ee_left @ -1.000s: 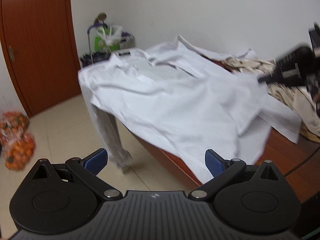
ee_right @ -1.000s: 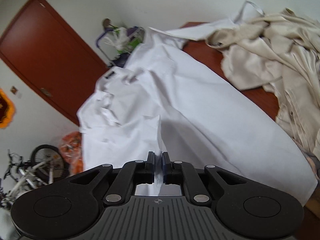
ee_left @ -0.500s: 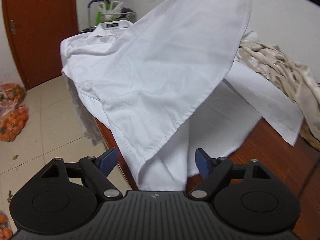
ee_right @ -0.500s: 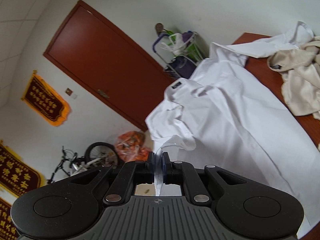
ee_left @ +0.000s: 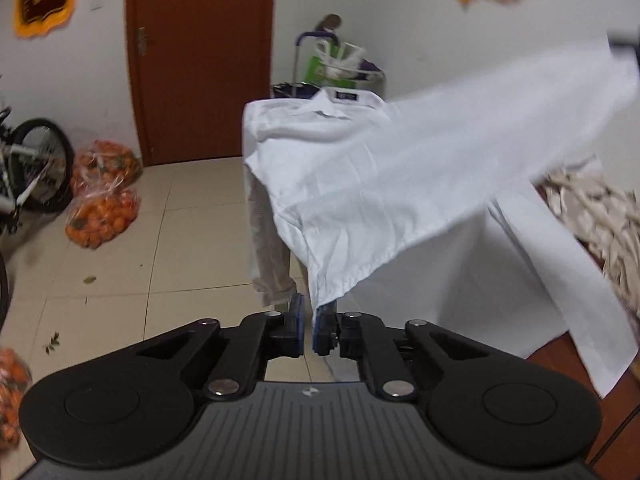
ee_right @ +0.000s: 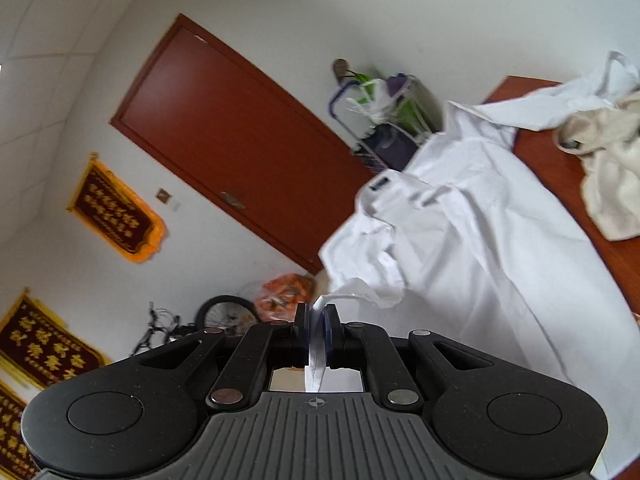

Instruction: Fold clothes

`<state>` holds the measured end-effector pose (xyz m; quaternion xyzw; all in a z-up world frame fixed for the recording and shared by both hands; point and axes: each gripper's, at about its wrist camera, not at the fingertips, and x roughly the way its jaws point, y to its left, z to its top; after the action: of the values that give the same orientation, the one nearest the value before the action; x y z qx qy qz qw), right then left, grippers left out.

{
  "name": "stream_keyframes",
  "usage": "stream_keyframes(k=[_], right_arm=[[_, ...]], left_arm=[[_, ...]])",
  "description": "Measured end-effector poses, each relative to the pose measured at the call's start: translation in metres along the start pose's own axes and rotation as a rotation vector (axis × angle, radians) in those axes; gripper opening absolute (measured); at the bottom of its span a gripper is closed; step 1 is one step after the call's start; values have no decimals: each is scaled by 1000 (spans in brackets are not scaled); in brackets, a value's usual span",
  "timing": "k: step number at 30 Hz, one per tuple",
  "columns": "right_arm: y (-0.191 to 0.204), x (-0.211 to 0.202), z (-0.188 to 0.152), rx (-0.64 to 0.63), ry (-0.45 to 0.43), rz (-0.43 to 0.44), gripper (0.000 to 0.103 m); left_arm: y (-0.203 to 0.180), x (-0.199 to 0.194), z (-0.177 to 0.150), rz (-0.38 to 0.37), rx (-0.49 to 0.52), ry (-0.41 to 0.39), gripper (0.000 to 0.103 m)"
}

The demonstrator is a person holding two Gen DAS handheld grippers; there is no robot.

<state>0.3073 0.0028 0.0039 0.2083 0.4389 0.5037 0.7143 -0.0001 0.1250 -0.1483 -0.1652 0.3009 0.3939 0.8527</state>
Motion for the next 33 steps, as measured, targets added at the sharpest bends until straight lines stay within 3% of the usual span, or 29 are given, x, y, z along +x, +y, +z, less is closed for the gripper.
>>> stream_keyframes(k=[8, 15, 20, 22, 27, 29, 31, 33], right_arm=[[-68, 35, -49, -77, 158, -324, 14], [-104, 22, -39, -264, 191, -492, 41], [-130, 12, -30, -399, 212, -608, 49], [-139, 12, -37, -420, 237, -606, 49], [-158, 21, -40, -404, 309, -607, 49], [-164, 18, -44, -381, 312, -609, 49], [-170, 14, -48, -356, 314, -611, 48], [-177, 11, -51, -331, 317, -613, 47]], left_arm=[[17, -17, -7, 0, -50, 10, 4], [14, -4, -12, -64, -37, 26, 5], [13, 13, -21, -66, -19, 49, 21], [13, 20, -22, -67, -9, 52, 28], [11, 29, -17, -81, -1, 47, 28], [10, 29, -14, -93, 6, 44, 24], [10, 28, -13, -99, 12, 36, 5], [9, 27, -10, -97, 9, 23, 5]])
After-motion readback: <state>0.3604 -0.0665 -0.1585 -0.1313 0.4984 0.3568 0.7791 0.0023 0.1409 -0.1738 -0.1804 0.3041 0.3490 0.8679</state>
